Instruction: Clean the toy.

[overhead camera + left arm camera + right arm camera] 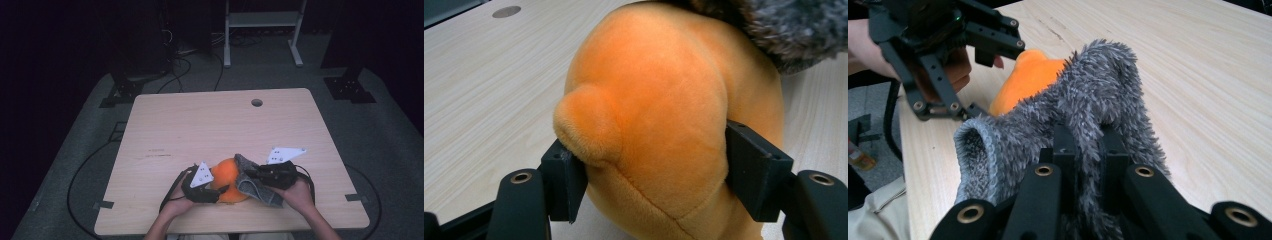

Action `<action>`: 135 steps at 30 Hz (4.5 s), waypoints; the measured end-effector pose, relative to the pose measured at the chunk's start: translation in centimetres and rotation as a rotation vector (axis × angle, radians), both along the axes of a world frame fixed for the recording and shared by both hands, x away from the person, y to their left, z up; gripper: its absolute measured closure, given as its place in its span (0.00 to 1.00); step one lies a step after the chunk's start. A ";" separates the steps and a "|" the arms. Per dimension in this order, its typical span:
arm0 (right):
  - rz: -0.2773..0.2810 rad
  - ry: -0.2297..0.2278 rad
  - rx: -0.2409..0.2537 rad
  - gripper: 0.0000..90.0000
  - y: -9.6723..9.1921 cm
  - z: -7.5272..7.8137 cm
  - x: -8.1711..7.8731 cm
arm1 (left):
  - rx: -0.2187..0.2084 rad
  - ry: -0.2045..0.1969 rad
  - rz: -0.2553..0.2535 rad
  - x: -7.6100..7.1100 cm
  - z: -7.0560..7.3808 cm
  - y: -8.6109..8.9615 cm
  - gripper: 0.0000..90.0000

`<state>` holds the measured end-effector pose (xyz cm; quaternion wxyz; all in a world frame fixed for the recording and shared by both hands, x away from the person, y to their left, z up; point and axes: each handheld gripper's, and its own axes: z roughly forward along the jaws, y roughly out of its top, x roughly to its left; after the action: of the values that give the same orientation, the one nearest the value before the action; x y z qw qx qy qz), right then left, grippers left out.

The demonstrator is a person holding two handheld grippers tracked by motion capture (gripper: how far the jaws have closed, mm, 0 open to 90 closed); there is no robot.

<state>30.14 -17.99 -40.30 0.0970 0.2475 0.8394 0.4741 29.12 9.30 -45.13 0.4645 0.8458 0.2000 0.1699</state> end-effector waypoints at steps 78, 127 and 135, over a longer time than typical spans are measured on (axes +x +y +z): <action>0.063 -0.159 -0.126 0.91 0.3 -1.2 -1.7 | -0.158 -0.077 0.071 0.9 2.0 1.1 0.51; 0.099 -0.246 -0.176 0.91 0.8 -2.0 -3.6 | -0.114 0.030 0.091 2.0 0.8 1.2 0.67; 0.045 -0.139 -0.171 0.90 -1.7 -3.3 -2.2 | -0.104 0.023 0.085 2.0 0.7 1.2 0.66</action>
<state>27.93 -19.69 -43.55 0.1653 0.1859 0.8732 0.4190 31.09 10.54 -44.42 0.4980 0.8131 0.2496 0.1691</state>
